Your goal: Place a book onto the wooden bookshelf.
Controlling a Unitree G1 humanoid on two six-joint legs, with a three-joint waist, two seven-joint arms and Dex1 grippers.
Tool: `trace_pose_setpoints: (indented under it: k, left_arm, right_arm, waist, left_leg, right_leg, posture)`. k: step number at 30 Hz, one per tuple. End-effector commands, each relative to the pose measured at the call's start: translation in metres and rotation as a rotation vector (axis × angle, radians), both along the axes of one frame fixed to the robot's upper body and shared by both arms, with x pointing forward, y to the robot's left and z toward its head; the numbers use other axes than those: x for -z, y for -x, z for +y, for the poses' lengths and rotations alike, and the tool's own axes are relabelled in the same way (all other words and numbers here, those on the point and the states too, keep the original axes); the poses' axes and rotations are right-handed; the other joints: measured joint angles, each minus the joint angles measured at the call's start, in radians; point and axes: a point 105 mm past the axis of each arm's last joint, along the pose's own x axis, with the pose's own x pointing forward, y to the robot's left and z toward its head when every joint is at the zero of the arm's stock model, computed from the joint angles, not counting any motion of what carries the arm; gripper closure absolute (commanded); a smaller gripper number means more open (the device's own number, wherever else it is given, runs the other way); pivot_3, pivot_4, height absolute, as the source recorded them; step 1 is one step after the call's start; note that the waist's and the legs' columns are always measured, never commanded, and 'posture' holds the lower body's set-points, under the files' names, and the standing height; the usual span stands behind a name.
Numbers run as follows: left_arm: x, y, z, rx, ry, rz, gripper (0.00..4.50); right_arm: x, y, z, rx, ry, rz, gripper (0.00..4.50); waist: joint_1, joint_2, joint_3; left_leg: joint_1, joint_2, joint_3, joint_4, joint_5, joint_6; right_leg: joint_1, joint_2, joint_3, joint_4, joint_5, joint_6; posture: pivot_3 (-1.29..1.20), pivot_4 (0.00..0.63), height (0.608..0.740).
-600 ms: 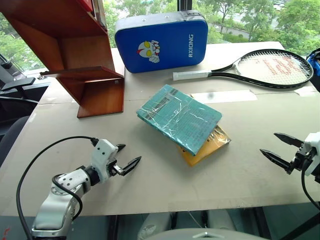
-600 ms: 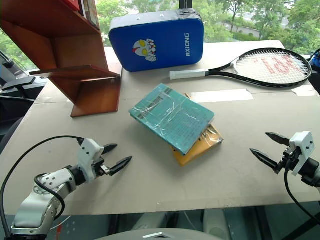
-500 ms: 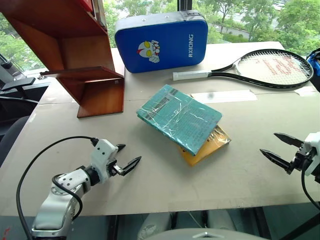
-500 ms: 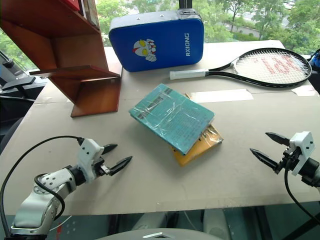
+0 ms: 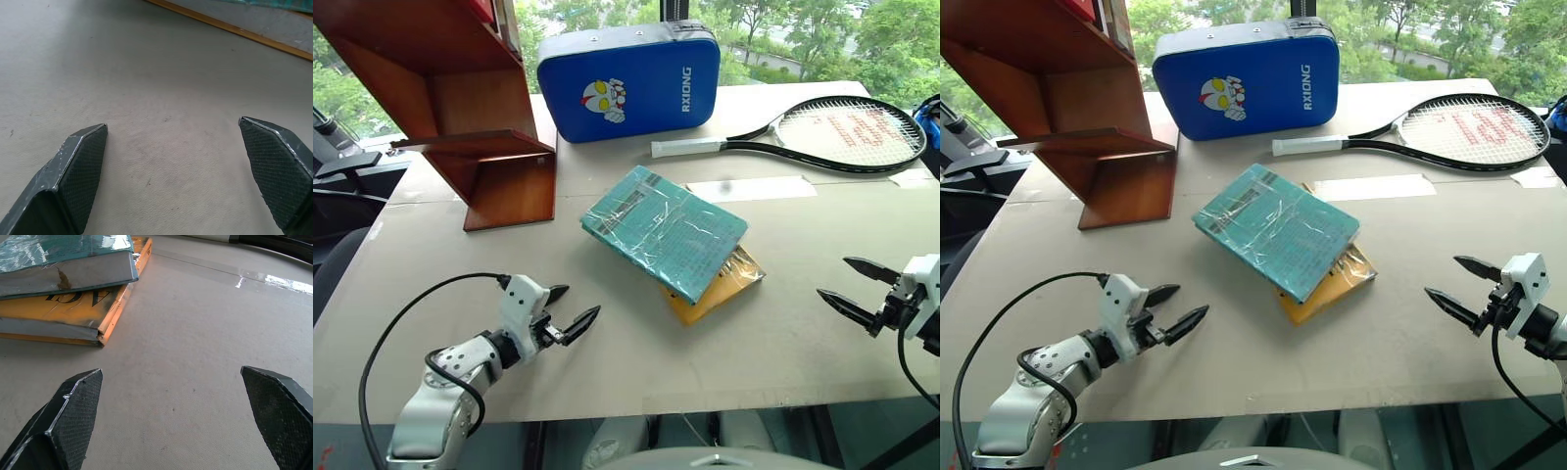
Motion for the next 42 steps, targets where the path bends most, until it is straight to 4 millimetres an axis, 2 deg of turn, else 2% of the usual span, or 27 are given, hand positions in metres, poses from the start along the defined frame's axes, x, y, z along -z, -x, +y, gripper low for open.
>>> trace_pose_setpoints:
  k: [1, 4, 7, 10, 12, 19, 20, 24, 30, 35, 38, 42]
  left_arm:
    - [-0.002, 0.003, -0.005, 0.023, 0.011, 0.005, 0.08]
    - [-0.003, 0.001, -0.008, 0.034, 0.011, -0.009, 0.08]
    - [-0.006, -0.006, -0.014, 0.019, 0.042, -0.037, 0.08]
    - [-0.014, -0.011, -0.032, 0.012, 0.178, -0.014, 0.08]
    - [-0.015, -0.011, -0.045, 0.031, 0.288, 0.067, 0.08]
    - [-0.026, -0.025, -0.071, -0.027, 0.613, 0.282, 0.08]
    - [-0.027, -0.026, -0.072, -0.029, 0.636, 0.3, 0.08]
    - [-0.043, -0.037, -0.086, -0.035, 0.93, 0.407, 0.08]
    - [-0.05, -0.066, -0.078, -0.173, 1.21, 0.486, 0.08]
    - [-0.05, -0.069, -0.082, -0.194, 1.277, 0.542, 0.08]
    - [-0.051, -0.066, -0.087, -0.171, 1.299, 0.567, 0.8]
    - [-0.051, -0.061, -0.085, -0.168, 1.31, 0.578, 2.6]
  right_arm:
    - [-0.007, 0.001, 0.0, -0.011, 0.008, -0.028, 0.0]
    - [-0.008, 0.003, 0.004, -0.027, 0.008, -0.034, 0.0]
    - [-0.019, 0.005, 0.015, -0.065, -0.029, -0.061, 0.0]
    - [-0.036, 0.013, 0.03, -0.159, -0.104, -0.057, 0.0]
    - [-0.049, 0.02, 0.041, -0.227, -0.155, -0.055, 0.0]
    - [-0.082, 0.03, 0.065, -0.323, -0.19, -0.091, 0.0]
    - [-0.084, 0.029, 0.065, -0.321, -0.191, -0.093, 0.0]
    - [-0.089, 0.029, 0.073, -0.319, -0.178, -0.103, 0.0]
    - [-0.087, 0.031, 0.074, -0.298, -0.167, -0.102, 0.0]
    - [-0.083, 0.032, 0.067, -0.277, -0.159, -0.1, 0.0]
    - [-0.081, 0.031, 0.063, -0.266, -0.152, -0.103, 0.0]
    - [-0.079, 0.032, 0.061, -0.262, -0.15, -0.106, 0.0]
  waist:
    - [0.0, 0.0, 0.0]
    - [0.0, 0.0, 0.0]
    - [0.001, 0.0, 0.0]
    - [0.0, -0.001, 0.0]
    - [0.0, -0.001, 0.001]
    - [0.007, -0.005, 0.002]
    - [0.008, -0.006, 0.002]
    - [0.013, -0.008, 0.003]
    - [0.015, -0.01, 0.002]
    - [0.014, -0.011, 0.002]
    - [0.014, -0.011, 0.002]
    - [0.014, -0.011, 0.002]
  left_leg:
    - [0.0, 0.0, 0.0, 0.0, 0.0, 0.0]
    - [0.0, 0.0, 0.0, 0.0, 0.0, 0.0]
    - [0.0, 0.0, 0.0, 0.0, 0.0, 0.0]
    - [0.0, 0.0, 0.0, 0.0, 0.0, 0.0]
    - [-0.001, 0.0, 0.0, 0.001, 0.0, 0.0]
    - [-0.001, 0.0, -0.001, 0.004, 0.0, 0.0]
    - [-0.002, 0.0, -0.001, 0.005, 0.0, 0.0]
    - [-0.002, 0.0, -0.001, 0.008, 0.0, 0.0]
    - [-0.003, 0.0, -0.001, 0.01, 0.0, 0.0]
    - [-0.002, 0.0, 0.001, 0.01, 0.0, 0.0]
    - [-0.002, 0.0, 0.001, 0.01, 0.0, 0.0]
    - [-0.002, 0.0, 0.001, 0.01, 0.0, 0.0]
  right_leg:
    - [0.0, 0.0, 0.0, 0.0, 0.0, 0.0]
    - [0.0, 0.0, 0.0, 0.0, 0.0, 0.0]
    - [0.0, 0.0, 0.0, 0.0, 0.0, 0.0]
    - [0.0, 0.0, 0.0, 0.0, 0.0, 0.0]
    - [0.0, 0.0, 0.0, 0.0, 0.0, 0.0]
    - [0.0, 0.0, -0.001, 0.001, 0.0, 0.001]
    - [0.0, 0.0, -0.002, 0.002, 0.0, 0.001]
    - [0.0, 0.0, -0.002, 0.003, 0.001, 0.001]
    - [0.0, 0.0, -0.001, 0.005, 0.001, 0.002]
    - [0.0, 0.0, 0.0, 0.005, 0.001, 0.002]
    - [0.0, 0.0, 0.0, 0.005, 0.001, 0.002]
    - [0.0, 0.001, 0.001, 0.005, 0.001, 0.002]
  posture:
    - [0.0, 0.15, 0.74]
    - [0.0, 0.15, 0.74]
    - [0.0, 0.15, 0.74]
    - [0.0, 0.15, 0.74]
    - [0.0, 0.15, 0.74]
    - [0.0, 0.15, 0.74]
    - [0.0, 0.15, 0.74]
    - [0.0, 0.15, 0.74]
    - [0.0, 0.15, 0.74]
    - [0.0, 0.15, 0.74]
    - [0.0, 0.15, 0.74]
    - [0.0, 0.15, 0.74]
